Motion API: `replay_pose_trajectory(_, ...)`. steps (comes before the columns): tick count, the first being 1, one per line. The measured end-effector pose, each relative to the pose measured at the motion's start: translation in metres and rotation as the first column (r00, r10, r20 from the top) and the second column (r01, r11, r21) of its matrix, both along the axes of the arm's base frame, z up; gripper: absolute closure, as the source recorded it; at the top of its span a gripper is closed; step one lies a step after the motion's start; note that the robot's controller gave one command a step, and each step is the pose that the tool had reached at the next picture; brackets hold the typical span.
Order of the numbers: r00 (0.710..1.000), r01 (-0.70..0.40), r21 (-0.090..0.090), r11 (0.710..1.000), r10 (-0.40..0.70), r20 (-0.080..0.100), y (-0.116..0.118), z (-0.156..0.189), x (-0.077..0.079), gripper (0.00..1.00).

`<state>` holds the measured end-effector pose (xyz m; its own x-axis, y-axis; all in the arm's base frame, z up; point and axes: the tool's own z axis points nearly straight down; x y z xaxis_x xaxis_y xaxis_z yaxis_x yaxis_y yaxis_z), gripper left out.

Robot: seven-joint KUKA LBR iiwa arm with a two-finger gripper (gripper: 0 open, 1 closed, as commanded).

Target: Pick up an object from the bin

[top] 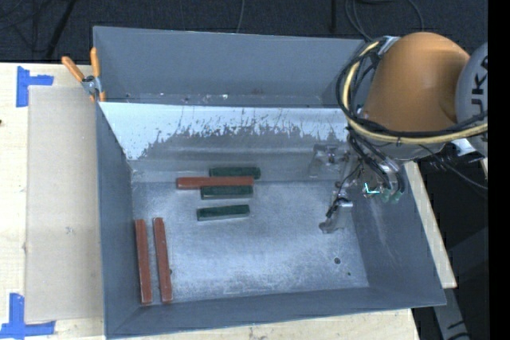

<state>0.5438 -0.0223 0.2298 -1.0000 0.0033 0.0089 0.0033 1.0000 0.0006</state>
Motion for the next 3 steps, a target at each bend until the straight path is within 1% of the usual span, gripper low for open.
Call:
replay_pose_trajectory(1, 0.999, 0.034, 0.001, 0.999, -0.034, 0.000, 0.049, -0.106, 0.001, 0.00)
replay_pose_trajectory(2, 1.000, -0.024, 0.001, 1.000, 0.024, 0.016, 0.097, -0.162, 0.055, 0.00)
replay_pose_trajectory(3, 0.999, -0.022, 0.001, 1.000, 0.022, 0.023, 0.096, -0.155, 0.057, 1.00)
